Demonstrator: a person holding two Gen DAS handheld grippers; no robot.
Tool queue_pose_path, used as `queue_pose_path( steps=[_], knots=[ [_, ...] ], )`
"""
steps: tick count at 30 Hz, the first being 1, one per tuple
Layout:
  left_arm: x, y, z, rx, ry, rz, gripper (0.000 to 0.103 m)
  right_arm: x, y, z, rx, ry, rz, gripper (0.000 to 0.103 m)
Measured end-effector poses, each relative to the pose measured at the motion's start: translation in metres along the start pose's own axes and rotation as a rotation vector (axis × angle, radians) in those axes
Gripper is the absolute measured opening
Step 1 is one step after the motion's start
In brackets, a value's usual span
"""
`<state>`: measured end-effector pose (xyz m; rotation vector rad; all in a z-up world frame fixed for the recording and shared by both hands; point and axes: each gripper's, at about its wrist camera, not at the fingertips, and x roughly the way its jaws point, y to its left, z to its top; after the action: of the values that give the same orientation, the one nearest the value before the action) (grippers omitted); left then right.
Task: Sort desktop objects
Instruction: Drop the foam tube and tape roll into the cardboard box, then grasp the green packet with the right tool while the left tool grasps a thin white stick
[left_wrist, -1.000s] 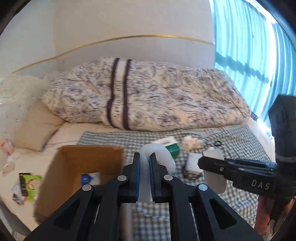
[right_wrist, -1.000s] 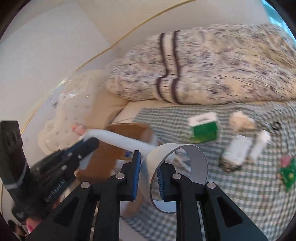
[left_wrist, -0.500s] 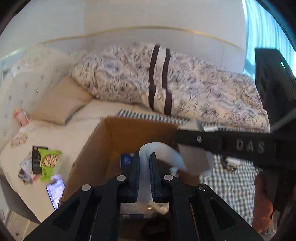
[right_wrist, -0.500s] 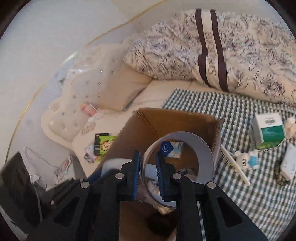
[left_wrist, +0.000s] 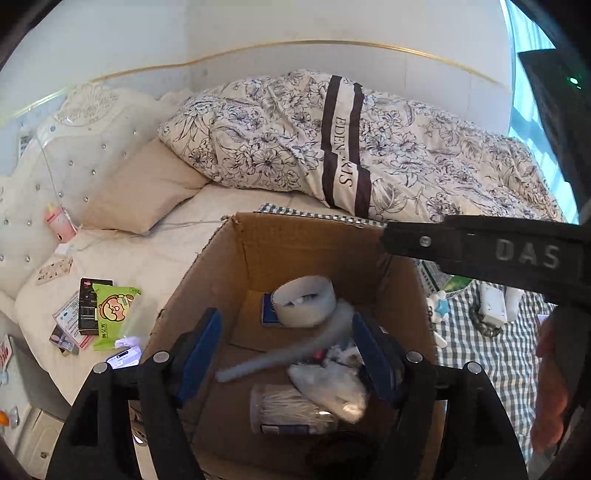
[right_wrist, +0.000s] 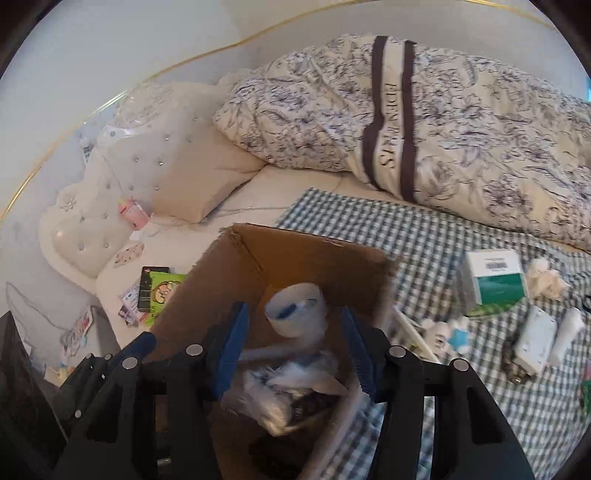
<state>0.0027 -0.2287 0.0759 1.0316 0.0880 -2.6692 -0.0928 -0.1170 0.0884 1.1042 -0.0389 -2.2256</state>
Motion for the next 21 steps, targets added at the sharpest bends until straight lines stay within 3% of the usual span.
queue_pose_path(
  steps=[7,12,15,21],
  knots=[
    [-0.025,-0.044,-0.006,0.031,-0.008,-0.027,0.083,-0.054,-0.046,-0.019,0.036,-0.041,-0.068,0.053],
    [-0.035,-0.092,-0.021,0.080,0.000,-0.087,0.090,-0.087,-0.097,-0.047,0.072,-0.047,-0.179,0.053],
    [-0.035,-0.121,-0.033,0.110,0.028,-0.109,0.090,-0.107,-0.140,-0.071,0.109,-0.056,-0.244,0.053],
    [-0.014,-0.165,-0.050,0.147,0.092,-0.119,0.090,-0.137,-0.259,-0.125,0.334,-0.036,-0.309,0.053]
  ],
)
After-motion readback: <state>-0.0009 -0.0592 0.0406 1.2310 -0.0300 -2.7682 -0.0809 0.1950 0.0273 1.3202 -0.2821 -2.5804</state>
